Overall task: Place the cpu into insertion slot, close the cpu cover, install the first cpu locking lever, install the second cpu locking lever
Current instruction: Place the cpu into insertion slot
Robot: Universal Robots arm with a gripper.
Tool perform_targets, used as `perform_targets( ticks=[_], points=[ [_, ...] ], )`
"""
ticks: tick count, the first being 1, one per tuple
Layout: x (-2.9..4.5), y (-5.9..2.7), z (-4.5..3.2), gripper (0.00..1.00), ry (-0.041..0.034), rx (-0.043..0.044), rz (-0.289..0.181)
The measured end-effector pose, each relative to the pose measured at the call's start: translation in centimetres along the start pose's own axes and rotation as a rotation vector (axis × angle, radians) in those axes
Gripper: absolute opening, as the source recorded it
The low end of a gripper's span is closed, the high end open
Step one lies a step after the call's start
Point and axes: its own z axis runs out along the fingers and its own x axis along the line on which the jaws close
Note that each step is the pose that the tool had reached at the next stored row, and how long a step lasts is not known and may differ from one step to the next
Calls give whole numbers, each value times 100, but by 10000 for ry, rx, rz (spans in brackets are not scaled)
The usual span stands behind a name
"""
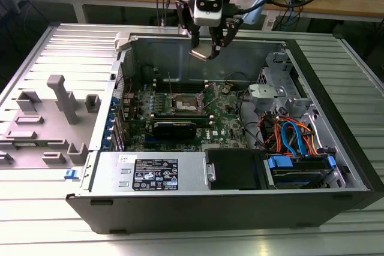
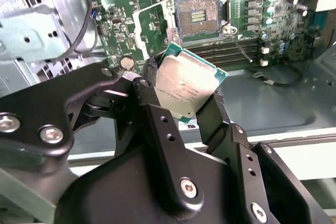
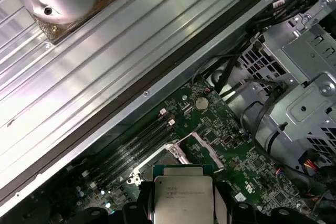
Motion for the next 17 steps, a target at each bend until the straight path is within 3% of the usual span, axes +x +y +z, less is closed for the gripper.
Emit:
perform_targets(
  ticks=[9, 17],
  points=[
    [-1, -5, 63, 55, -127, -20, 1522],
    [13, -30, 80, 55, -143, -23, 1710]
  ],
)
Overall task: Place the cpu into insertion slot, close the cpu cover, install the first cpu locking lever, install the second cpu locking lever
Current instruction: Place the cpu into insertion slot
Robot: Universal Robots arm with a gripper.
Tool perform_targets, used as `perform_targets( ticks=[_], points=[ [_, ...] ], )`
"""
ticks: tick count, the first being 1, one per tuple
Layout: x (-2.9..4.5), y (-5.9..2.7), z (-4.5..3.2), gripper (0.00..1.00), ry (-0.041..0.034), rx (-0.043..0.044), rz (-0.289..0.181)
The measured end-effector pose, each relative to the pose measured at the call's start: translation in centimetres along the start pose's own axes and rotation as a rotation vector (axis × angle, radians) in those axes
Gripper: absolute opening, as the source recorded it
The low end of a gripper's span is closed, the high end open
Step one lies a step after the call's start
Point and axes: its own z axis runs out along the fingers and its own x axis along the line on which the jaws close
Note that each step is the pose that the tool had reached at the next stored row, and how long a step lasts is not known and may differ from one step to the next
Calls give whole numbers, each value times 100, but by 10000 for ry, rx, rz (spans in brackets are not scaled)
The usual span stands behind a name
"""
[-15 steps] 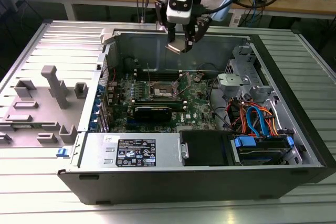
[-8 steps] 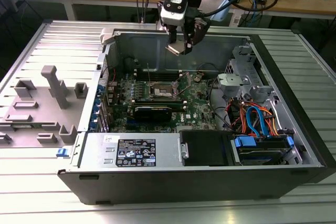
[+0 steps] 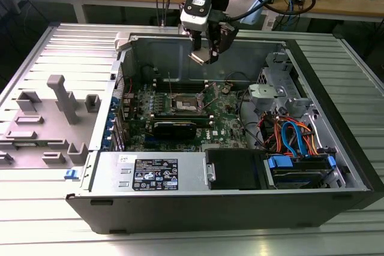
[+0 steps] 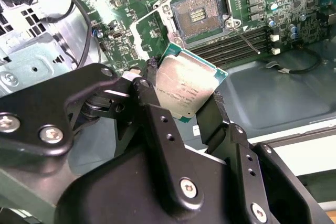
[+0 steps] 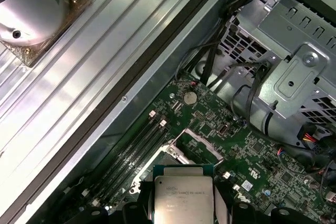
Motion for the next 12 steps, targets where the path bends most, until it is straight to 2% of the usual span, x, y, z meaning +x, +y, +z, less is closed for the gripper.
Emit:
perform_targets(
  ticks=[12],
  points=[
    [7, -9, 0, 55, 0, 1, 1]
  ],
)
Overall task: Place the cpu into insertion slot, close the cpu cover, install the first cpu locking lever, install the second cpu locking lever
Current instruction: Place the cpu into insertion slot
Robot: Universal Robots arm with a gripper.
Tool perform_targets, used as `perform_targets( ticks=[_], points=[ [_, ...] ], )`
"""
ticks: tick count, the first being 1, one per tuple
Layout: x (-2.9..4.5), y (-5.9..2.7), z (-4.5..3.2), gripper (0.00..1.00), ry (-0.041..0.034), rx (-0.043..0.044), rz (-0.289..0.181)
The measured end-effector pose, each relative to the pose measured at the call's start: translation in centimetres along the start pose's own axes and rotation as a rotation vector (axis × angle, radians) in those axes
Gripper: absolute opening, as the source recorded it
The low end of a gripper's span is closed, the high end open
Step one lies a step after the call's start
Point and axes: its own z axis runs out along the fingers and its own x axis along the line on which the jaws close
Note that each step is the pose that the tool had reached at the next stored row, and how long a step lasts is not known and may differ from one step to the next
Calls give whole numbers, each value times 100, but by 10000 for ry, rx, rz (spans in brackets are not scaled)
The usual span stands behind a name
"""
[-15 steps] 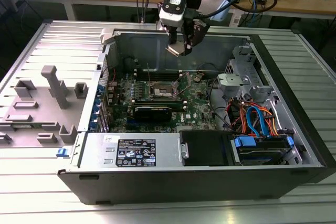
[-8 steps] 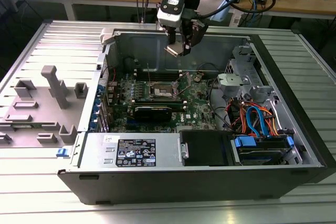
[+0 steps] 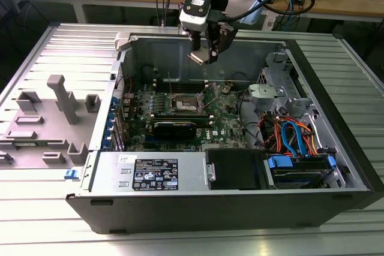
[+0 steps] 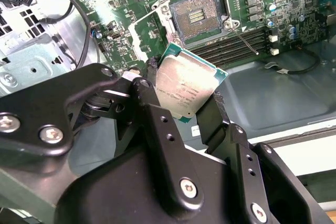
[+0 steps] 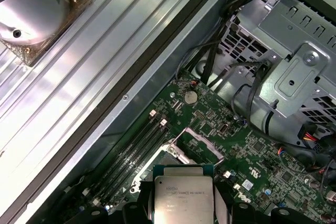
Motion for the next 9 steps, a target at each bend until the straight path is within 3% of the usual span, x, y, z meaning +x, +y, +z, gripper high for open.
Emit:
perform_targets(
  ticks=[6, 9],
  points=[
    [0, -1, 7, 55, -18, -4, 229],
    [0, -1, 13, 55, -47, -9, 588]
  ],
)
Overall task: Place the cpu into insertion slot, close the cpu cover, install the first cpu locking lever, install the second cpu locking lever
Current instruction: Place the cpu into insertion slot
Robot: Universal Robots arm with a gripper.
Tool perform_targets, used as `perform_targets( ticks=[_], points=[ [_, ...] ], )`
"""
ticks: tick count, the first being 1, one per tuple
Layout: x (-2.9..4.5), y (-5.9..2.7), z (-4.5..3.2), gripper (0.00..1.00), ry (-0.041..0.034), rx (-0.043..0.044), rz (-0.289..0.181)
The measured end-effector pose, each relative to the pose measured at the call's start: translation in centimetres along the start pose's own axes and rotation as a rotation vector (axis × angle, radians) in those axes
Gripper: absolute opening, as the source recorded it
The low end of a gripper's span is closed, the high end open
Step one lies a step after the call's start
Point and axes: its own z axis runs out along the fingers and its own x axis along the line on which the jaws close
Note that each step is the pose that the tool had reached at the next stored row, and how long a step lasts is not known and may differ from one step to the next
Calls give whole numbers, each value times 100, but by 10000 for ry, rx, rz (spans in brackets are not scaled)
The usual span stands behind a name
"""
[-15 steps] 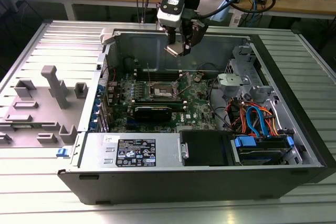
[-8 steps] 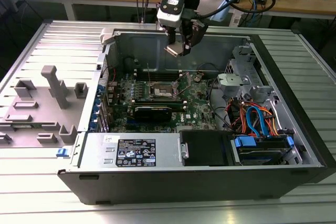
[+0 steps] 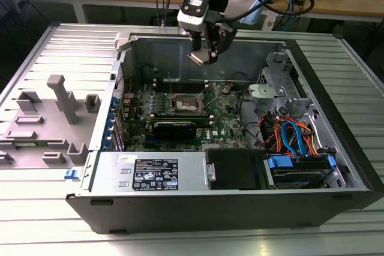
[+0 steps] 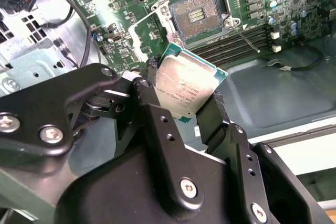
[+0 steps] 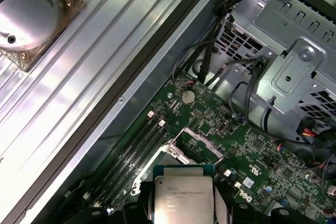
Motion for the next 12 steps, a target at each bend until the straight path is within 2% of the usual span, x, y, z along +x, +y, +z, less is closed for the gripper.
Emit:
perform_targets(
  ticks=[12],
  points=[
    [-1, -1, 17, 55, -110, -23, 1388]
  ],
)
